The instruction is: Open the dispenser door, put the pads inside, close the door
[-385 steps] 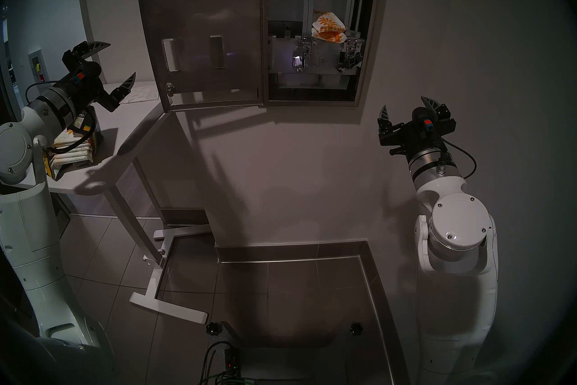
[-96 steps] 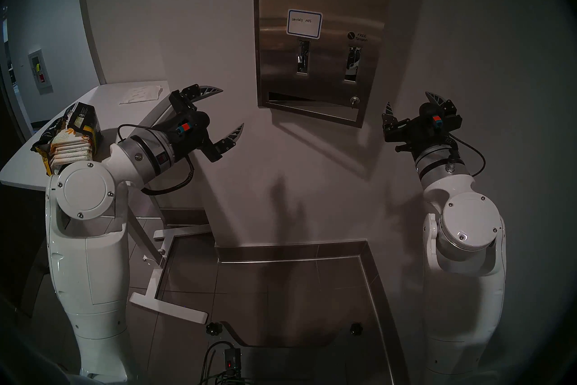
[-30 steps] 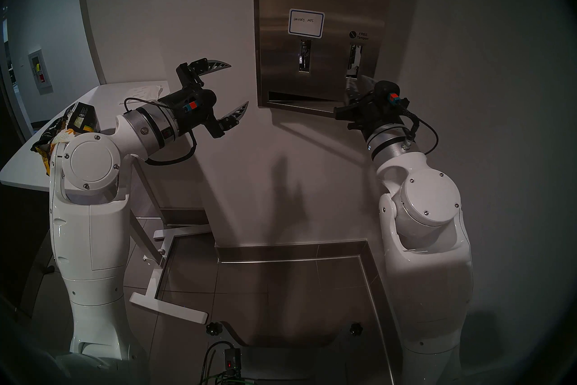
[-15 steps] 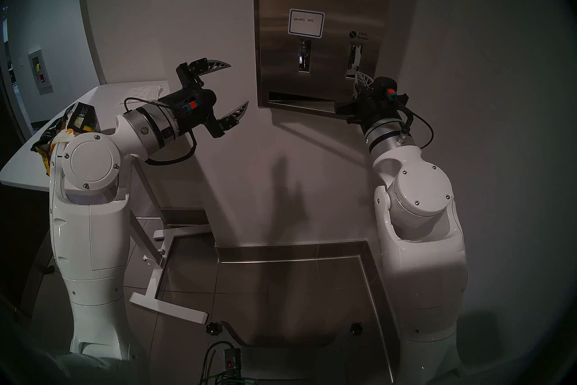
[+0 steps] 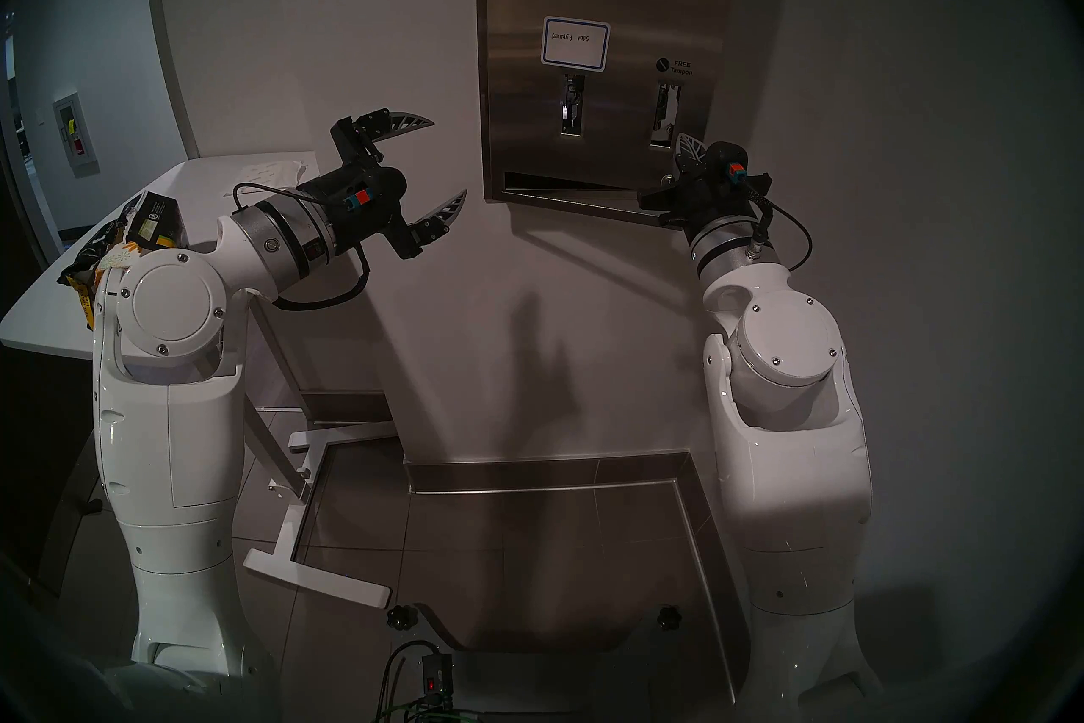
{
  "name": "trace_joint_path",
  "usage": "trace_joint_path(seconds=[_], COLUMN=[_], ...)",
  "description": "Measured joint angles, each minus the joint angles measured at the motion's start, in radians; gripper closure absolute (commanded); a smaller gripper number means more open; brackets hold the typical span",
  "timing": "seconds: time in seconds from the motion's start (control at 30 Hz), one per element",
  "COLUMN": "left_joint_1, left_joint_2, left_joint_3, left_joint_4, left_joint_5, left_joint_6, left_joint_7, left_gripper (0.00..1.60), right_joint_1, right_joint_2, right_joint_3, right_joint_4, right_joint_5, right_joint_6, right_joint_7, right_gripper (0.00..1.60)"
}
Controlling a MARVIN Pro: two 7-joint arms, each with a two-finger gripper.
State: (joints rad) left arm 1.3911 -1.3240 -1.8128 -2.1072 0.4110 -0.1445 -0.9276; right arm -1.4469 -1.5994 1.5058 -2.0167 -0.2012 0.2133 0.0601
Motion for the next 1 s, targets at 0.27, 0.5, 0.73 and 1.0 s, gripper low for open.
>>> trace_joint_path(seconds=[0.27,0.5,0.73,1.0], left_joint_1=[0.000,0.000,0.000,0.000], left_joint_2=[0.000,0.000,0.000,0.000], left_joint_3=[0.000,0.000,0.000,0.000], left_joint_4=[0.000,0.000,0.000,0.000], left_joint_5=[0.000,0.000,0.000,0.000], left_joint_6=[0.000,0.000,0.000,0.000], left_joint_7=[0.000,0.000,0.000,0.000], left_gripper=[0.00,0.00,0.00,0.00], right_joint_1=[0.041,0.077,0.110,0.147], right_joint_2=[0.000,0.000,0.000,0.001], right_joint_3=[0.011,0.020,0.030,0.040], right_joint_4=[0.044,0.079,0.106,0.137], right_joint_5=[-0.003,-0.004,-0.005,-0.004], right_joint_6=[-0.009,-0.018,-0.025,-0.026], right_joint_7=[-0.003,-0.003,-0.005,0.001], right_gripper=[1.60,1.60,1.60,1.60])
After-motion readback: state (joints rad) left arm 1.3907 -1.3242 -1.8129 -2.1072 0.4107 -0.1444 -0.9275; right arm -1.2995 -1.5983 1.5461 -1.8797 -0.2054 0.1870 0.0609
